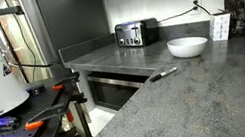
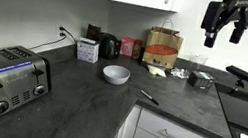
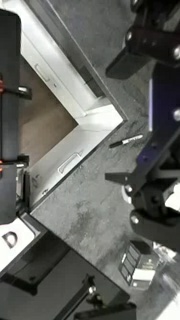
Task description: Put the marker inside the bowl.
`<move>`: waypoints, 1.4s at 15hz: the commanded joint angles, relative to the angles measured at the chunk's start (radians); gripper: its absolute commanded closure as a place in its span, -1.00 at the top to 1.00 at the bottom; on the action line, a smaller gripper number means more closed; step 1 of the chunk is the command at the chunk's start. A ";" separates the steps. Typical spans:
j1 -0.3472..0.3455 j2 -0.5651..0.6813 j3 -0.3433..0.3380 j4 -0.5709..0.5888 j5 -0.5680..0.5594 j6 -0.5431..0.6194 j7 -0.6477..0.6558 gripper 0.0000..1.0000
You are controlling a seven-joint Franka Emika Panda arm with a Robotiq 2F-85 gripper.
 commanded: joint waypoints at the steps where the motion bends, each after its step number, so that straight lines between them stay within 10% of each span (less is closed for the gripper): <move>1: 0.021 0.003 -0.015 0.003 -0.012 -0.004 0.013 1.00; 9: 0.023 0.078 -0.073 -0.052 -0.008 0.218 -0.052 1.00; 21: 0.030 0.641 -0.204 -0.084 0.042 0.740 -0.276 1.00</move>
